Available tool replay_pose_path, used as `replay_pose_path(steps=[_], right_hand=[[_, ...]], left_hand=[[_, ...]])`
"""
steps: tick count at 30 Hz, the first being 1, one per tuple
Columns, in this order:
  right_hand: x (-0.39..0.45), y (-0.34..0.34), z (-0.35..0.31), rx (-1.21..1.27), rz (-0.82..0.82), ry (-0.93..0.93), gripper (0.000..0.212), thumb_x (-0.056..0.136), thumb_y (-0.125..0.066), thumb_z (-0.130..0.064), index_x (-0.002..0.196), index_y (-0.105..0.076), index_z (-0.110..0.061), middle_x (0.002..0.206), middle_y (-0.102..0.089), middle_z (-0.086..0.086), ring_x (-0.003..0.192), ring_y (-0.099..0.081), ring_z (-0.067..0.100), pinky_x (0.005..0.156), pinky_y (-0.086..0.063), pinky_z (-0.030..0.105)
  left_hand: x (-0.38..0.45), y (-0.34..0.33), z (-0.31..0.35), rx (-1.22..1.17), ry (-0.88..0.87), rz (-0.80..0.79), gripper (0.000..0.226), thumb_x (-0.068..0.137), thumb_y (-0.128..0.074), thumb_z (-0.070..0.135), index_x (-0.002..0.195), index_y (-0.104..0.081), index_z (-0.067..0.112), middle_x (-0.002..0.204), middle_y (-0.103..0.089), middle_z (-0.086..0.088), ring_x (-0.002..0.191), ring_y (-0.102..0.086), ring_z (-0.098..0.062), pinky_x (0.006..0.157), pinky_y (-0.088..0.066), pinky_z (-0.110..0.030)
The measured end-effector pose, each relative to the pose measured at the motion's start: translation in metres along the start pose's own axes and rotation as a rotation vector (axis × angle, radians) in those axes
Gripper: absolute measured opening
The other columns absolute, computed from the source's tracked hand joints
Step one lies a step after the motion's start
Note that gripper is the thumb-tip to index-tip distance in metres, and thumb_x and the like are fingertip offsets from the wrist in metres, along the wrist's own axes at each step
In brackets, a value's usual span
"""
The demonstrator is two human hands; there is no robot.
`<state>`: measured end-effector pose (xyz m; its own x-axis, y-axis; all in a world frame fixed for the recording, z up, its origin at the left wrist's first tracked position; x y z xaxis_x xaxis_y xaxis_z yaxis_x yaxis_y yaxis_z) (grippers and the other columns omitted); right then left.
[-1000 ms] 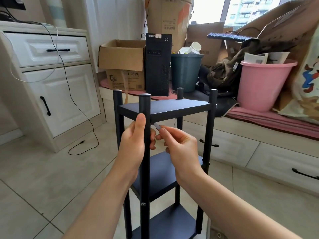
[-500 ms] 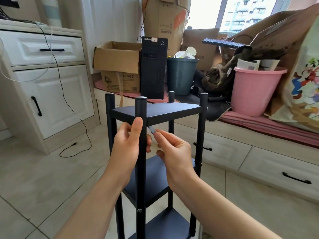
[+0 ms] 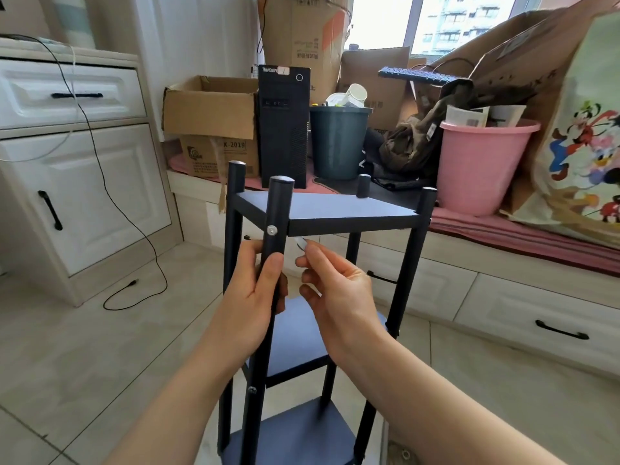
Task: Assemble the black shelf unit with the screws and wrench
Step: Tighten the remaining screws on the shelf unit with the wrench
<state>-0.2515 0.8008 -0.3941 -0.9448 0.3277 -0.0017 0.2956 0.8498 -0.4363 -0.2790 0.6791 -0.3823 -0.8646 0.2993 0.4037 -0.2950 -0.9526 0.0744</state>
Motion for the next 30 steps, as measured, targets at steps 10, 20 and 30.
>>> replay_pose_path(steps=[10,20,30], right_hand=[[-0.001,-0.008,-0.023,-0.341,-0.085,0.285,0.020,0.086,-0.074,-0.010,0.078,-0.077,-0.028,0.078,-0.076,-0.008,0.074,-0.069,0.000,0.064,-0.049,0.011],[0.008,-0.007,-0.021,-0.536,-0.014,0.459,0.002,0.093,-0.066,-0.009,0.094,-0.068,-0.009,0.082,-0.075,-0.007,0.041,-0.061,0.021,0.039,-0.048,0.027],[0.019,-0.010,-0.009,-0.644,0.018,0.548,0.012,0.096,-0.064,-0.023,0.106,-0.069,-0.020,0.095,-0.075,-0.012,0.069,-0.070,0.010,0.052,-0.052,0.021]], left_hand=[[0.004,-0.002,-0.001,0.030,-0.013,0.010,0.015,0.090,-0.042,0.056,0.093,-0.051,0.045,0.064,-0.051,0.003,0.058,-0.050,-0.012,0.057,-0.048,-0.023],[0.003,-0.006,0.002,0.061,-0.016,0.000,0.018,0.088,-0.038,0.057,0.098,-0.047,0.045,0.059,-0.048,0.006,0.058,-0.049,-0.011,0.057,-0.047,-0.019],[0.005,-0.002,-0.001,0.067,-0.009,-0.002,0.018,0.088,-0.037,0.057,0.098,-0.049,0.048,0.063,-0.049,0.006,0.059,-0.050,-0.009,0.060,-0.048,-0.019]])
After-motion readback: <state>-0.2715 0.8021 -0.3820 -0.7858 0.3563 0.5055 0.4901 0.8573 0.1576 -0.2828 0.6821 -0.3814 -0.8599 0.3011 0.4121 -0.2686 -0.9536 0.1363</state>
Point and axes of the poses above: each hand's wrist, its own x-axis towards the middle knuckle, its own y-axis out of the back of the hand, z = x × y, the point moved 7 cm from there along x, towards the middle knuckle
